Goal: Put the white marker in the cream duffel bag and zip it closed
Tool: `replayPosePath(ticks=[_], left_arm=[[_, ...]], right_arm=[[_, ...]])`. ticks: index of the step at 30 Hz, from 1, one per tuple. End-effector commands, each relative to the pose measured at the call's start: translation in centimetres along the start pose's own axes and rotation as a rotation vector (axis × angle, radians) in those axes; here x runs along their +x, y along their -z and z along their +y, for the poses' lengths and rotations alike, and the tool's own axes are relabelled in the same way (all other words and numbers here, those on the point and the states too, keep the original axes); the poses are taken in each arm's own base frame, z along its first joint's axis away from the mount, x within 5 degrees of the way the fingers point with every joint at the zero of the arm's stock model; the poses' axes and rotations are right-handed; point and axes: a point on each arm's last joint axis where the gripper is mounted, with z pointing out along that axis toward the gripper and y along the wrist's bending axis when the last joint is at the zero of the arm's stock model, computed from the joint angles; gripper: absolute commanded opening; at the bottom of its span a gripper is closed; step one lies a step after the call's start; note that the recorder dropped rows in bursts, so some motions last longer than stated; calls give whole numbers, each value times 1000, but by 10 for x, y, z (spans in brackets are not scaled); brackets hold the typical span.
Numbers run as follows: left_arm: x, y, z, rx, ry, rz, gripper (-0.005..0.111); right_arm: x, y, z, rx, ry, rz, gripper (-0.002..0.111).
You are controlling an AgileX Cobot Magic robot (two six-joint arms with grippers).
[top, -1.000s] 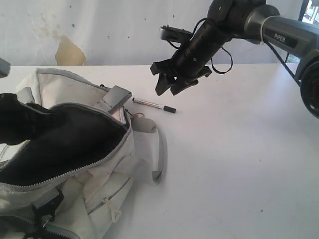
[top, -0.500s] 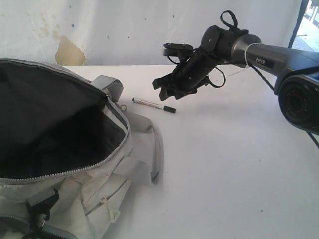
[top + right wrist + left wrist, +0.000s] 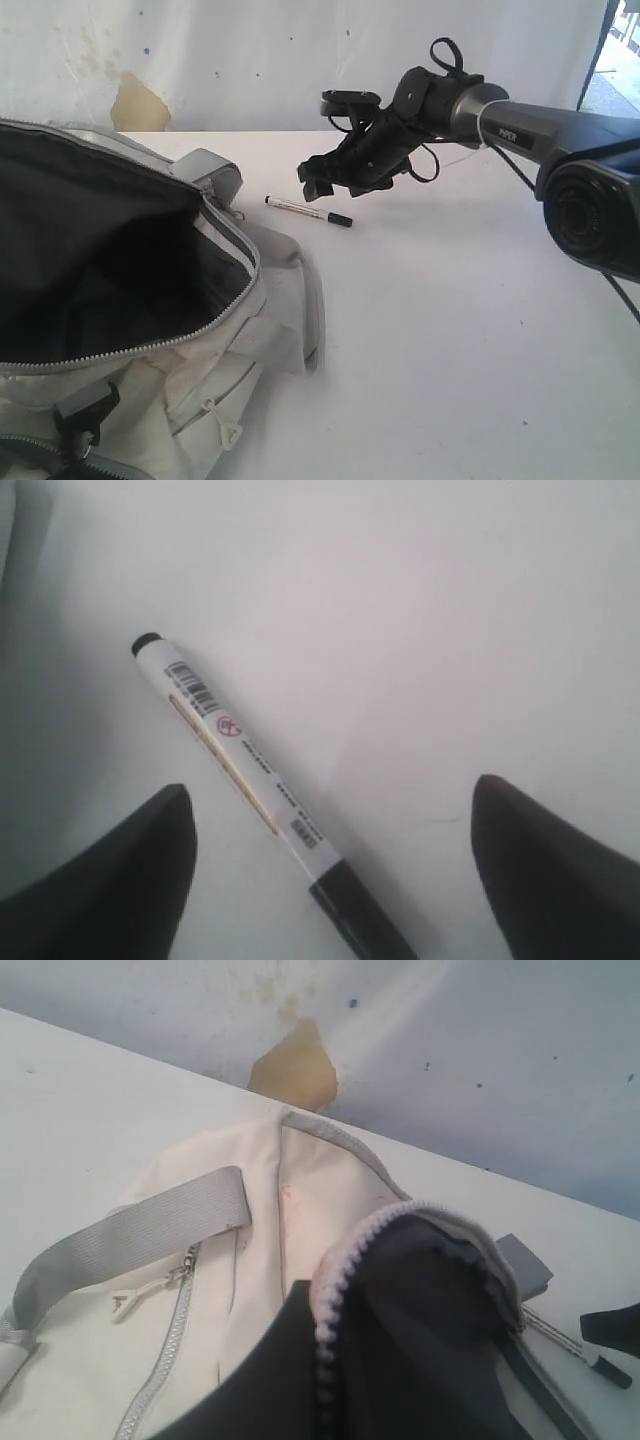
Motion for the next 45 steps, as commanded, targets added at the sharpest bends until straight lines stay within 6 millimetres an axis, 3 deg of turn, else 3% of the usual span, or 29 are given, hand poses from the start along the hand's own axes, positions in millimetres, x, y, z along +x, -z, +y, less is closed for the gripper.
replayPosePath(ticks=[1,10,20,27,30,38,45], left_arm=[[-3,2,1,-18,15,-18,0],[-2,2,-5,42,13,-2,0],[-2,2,-5,51,13,1,0],[-2,2,-5,51,11,1,0],[-1,2,-6,55,11,2,0],[-1,2,-6,55,-1,1,0],[-1,2,-6,60,-5,3,0]], right_arm=[[5,-15,8,-7,21,1,71],[14,-27,11,-13,25,38,70],[27,-26,9,-4,111,179,52],[35,-21,8,7,151,281,16],[32,-14,10,3,154,291,0],[12,20,21,5,169,235,0],[17,52,32,-50,172,402,0]])
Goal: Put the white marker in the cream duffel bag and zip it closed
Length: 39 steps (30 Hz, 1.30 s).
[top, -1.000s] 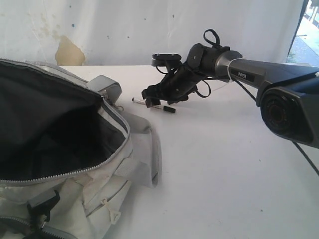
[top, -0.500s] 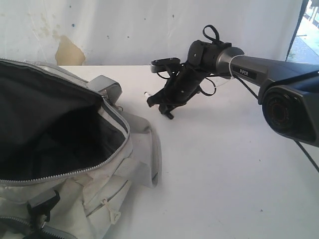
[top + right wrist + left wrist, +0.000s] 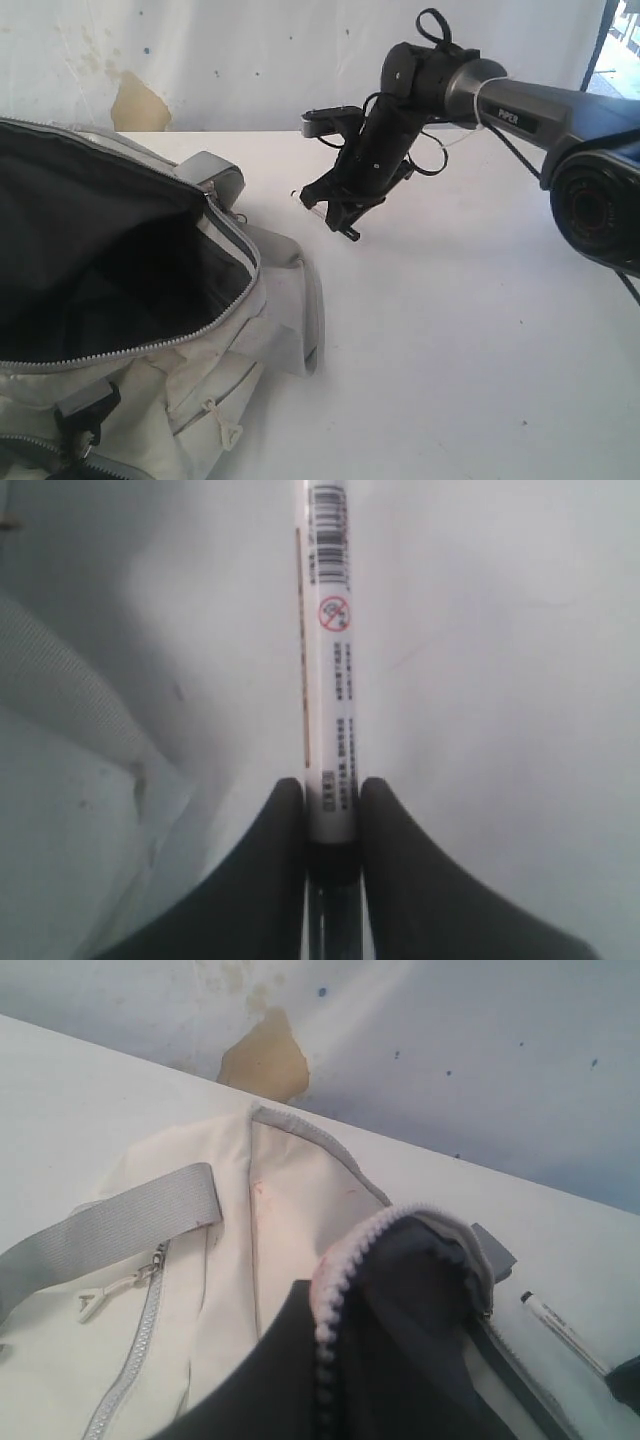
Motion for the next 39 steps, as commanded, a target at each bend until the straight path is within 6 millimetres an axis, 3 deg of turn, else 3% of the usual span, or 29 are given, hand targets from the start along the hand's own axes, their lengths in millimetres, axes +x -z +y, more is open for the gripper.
replayPosePath(ticks=[1,13,19,30,39], left_arm=[[-2,2,-2,14,-1,-10,0],[-2,2,-6,58,-76,-3,0],[-2,2,-6,54,-31,-3,0],[-7,3,11,-126,195,-69,0],[-8,4,16,-173,239,-92,0]], right_arm=[[7,18,8,-33,23,90,0],[-3,82,25,-27,-43,-38,0],[-4,105,46,-107,-105,-90,0],[4,114,124,-319,-57,-78,0],[8,104,166,-361,10,-34,0]])
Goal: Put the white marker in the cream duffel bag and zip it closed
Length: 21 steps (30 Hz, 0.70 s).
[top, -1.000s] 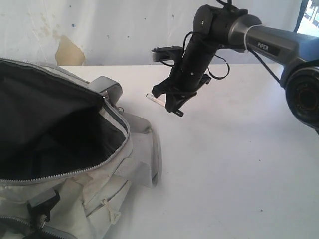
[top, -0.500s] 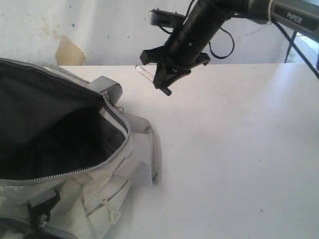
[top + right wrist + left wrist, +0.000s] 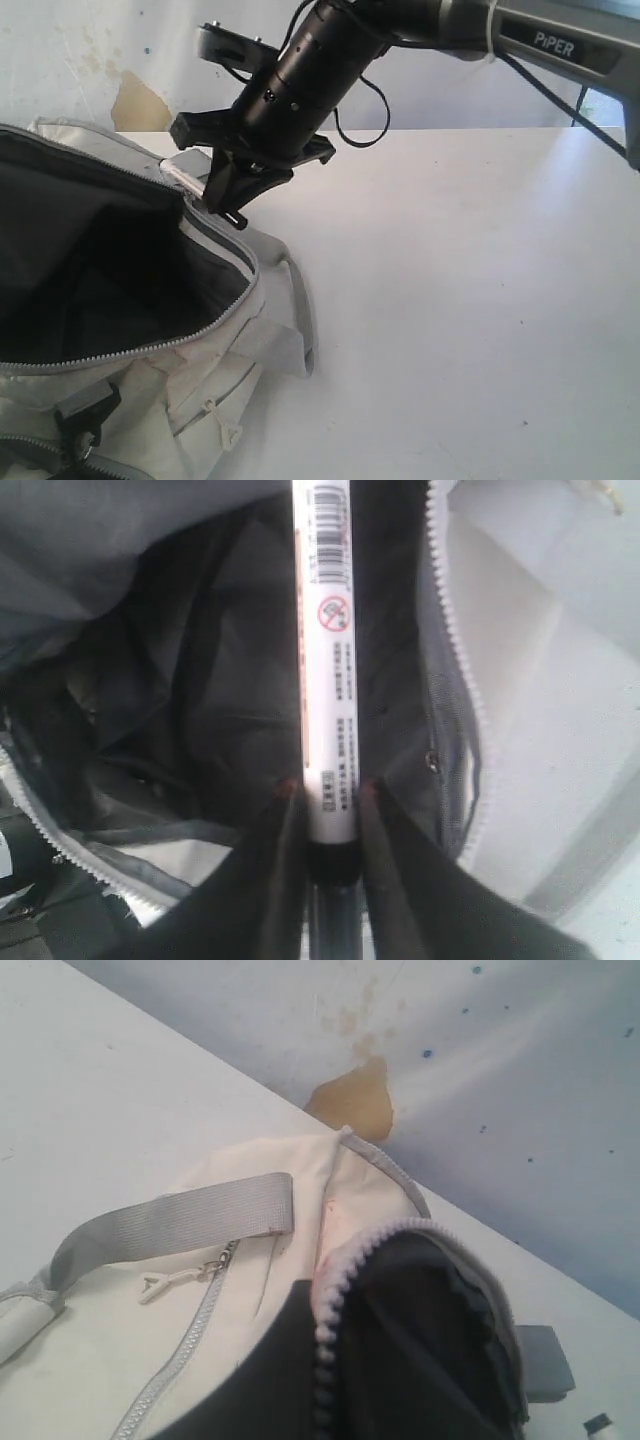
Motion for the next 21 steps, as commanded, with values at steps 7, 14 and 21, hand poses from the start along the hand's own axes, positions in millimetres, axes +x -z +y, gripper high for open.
replayPosePath(ticks=[7,14,21], left_arm=[[-3,2,-1,0,18,-17,0],[-3,2,-1,3,12,-16,0],[-3,2,-2,12,-84,-14,0]], right_arm=[[11,-27,52,-57,283,58,0],[16,-64,44,-61,269,138,47],[6,-45,39,92,245,102,62]])
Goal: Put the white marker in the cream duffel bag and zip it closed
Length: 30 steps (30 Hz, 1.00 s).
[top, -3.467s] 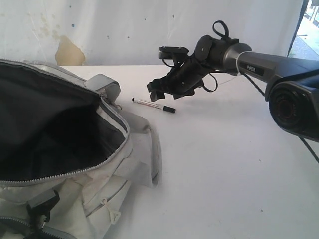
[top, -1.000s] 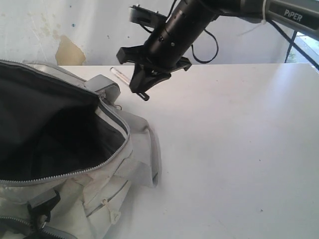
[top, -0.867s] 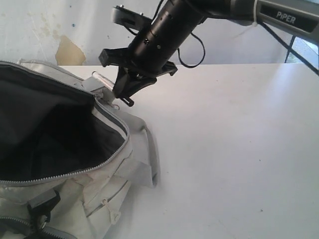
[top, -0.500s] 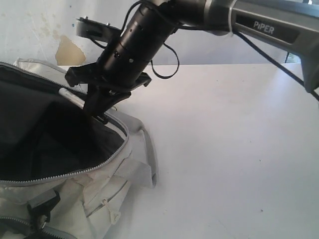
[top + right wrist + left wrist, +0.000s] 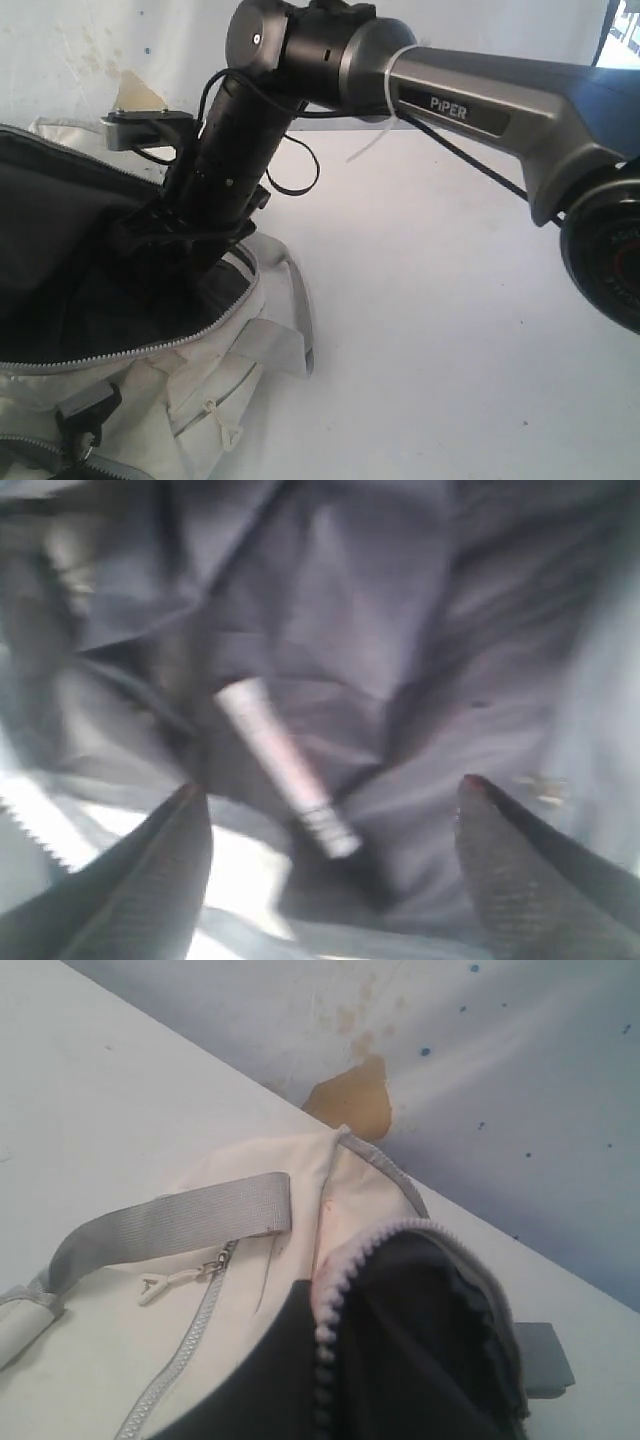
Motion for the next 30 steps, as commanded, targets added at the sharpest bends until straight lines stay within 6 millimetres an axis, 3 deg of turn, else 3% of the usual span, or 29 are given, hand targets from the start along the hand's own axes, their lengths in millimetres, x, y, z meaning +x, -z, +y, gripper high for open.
replayPosePath(ticks=[1,4,10,12,16,18,20,23,30], left_arm=[[-1,2,-5,43,-78,1,0],[10,7,-26,302,-323,85,0],[31,21,-46,624,-486,245,4],[36,26,-50,692,-486,286,17],[36,26,-50,689,-454,299,66],[36,26,-50,676,-399,316,83],[32,22,-46,583,-262,326,84],[29,13,-41,488,-274,313,82],[18,-21,-65,468,-319,437,82]], right_arm=[[-7,31,-4,130,-75,-56,62],[-6,48,-23,166,-139,-89,53],[3,68,-62,204,-224,-120,50],[5,74,-70,212,-244,-128,50],[9,80,-81,222,-270,-138,50],[9,81,-84,223,-292,-142,50],[10,82,-84,224,-294,-143,50],[10,82,-85,222,-295,-144,50],[10,82,-85,222,-295,-143,50]])
